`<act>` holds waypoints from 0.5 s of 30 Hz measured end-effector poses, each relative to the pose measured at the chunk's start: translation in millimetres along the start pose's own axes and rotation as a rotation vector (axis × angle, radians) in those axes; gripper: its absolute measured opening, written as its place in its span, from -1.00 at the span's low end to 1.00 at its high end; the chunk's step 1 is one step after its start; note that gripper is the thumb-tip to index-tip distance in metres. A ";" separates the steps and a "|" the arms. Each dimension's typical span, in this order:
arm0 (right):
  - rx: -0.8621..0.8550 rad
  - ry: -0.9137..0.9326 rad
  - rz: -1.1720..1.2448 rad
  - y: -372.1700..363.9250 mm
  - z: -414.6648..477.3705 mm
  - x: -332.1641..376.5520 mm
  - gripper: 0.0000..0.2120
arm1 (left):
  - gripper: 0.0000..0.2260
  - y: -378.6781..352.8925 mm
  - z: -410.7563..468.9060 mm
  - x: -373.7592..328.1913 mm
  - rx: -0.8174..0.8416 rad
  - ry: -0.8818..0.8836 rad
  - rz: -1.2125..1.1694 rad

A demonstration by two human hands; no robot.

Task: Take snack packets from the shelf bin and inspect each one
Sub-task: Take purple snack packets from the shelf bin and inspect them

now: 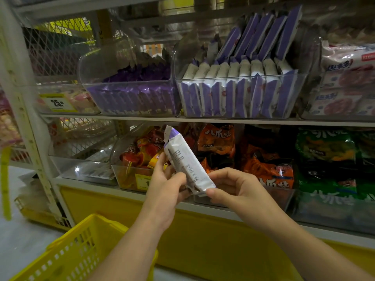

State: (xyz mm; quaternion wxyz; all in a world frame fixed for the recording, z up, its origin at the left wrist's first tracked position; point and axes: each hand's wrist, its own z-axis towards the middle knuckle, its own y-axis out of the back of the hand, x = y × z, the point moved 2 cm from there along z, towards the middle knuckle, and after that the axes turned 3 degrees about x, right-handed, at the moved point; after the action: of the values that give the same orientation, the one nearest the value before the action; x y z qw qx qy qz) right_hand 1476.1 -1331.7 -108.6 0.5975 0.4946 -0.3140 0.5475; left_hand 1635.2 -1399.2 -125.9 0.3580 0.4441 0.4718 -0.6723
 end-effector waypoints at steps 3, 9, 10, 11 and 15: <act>0.002 0.006 0.007 1.7 -0.5 0.7 -0.83 | -0.64 1.4 0.4 -4.8 0.059 0.018 -0.070; 0.027 0.013 0.017 4.9 -1.8 2.3 -0.84 | -0.81 7.7 1.9 -4.7 0.110 0.063 -0.291; 0.028 0.015 0.015 5.3 -1.8 2.2 -0.84 | -0.75 8.3 1.3 -5.1 0.110 0.079 -0.332; 0.027 0.018 0.013 5.5 -1.6 1.9 -0.85 | -0.68 8.7 0.9 -5.4 0.105 0.093 -0.356; 0.007 0.020 0.007 6.3 -1.1 2.2 -0.84 | -0.56 6.8 -1.5 -7.1 0.097 0.126 -0.340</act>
State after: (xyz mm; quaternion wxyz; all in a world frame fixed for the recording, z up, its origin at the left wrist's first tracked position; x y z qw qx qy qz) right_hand 1470.3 -1330.5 -105.4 0.5969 0.4903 -0.3078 0.5555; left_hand 1644.1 -1399.3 -121.6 0.1870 0.4157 0.5287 -0.7160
